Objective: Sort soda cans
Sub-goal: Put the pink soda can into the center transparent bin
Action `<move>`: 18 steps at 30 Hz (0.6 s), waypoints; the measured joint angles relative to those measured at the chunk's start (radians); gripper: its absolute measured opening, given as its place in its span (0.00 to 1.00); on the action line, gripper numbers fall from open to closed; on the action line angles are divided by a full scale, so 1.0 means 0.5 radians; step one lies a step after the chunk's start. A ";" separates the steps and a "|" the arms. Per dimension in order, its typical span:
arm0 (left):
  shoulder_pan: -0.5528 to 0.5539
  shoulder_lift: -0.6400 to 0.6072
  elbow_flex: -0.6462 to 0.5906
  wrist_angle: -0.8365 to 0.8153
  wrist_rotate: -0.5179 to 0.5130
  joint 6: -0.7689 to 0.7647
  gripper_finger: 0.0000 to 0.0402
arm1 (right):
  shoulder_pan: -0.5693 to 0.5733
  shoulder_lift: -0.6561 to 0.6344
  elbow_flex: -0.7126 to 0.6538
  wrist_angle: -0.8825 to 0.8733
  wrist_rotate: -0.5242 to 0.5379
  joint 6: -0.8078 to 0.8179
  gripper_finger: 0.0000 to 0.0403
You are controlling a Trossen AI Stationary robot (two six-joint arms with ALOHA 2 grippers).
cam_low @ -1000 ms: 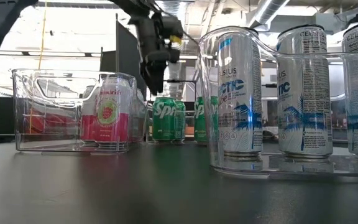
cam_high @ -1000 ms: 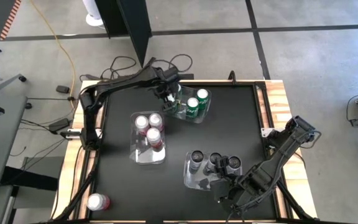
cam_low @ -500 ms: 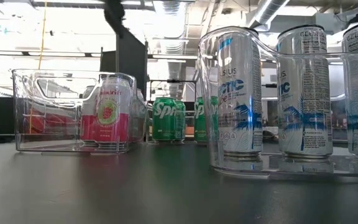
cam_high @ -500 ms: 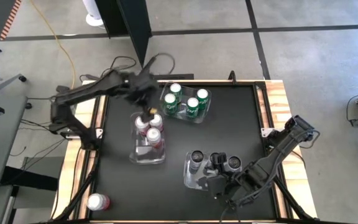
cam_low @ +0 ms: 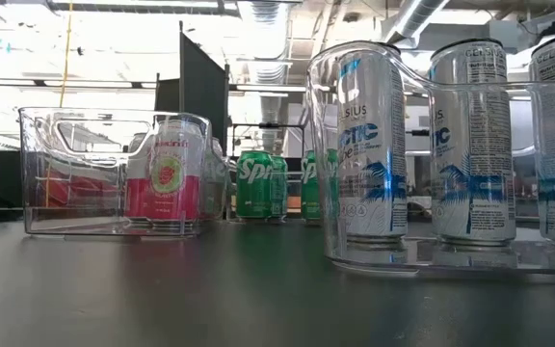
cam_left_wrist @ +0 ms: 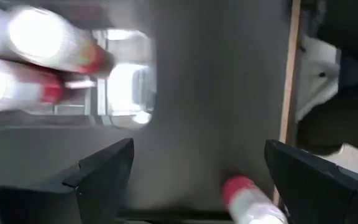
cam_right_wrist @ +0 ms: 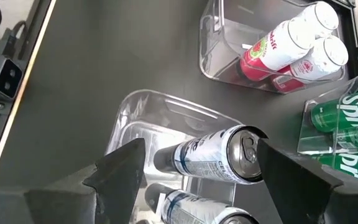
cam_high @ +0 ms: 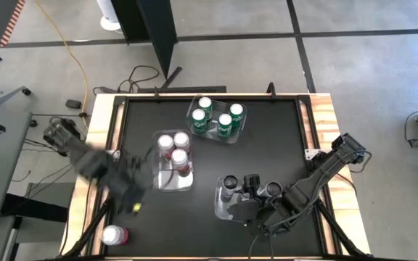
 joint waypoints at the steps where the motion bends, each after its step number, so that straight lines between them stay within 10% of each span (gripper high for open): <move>1: -0.099 0.037 0.000 -0.002 0.000 -0.095 0.89 | -0.006 0.000 0.000 0.011 -0.001 0.000 0.81; 18: -0.781 0.720 -0.002 -0.005 0.555 -1.123 0.85 | -0.007 0.000 0.000 0.140 0.000 -0.007 0.81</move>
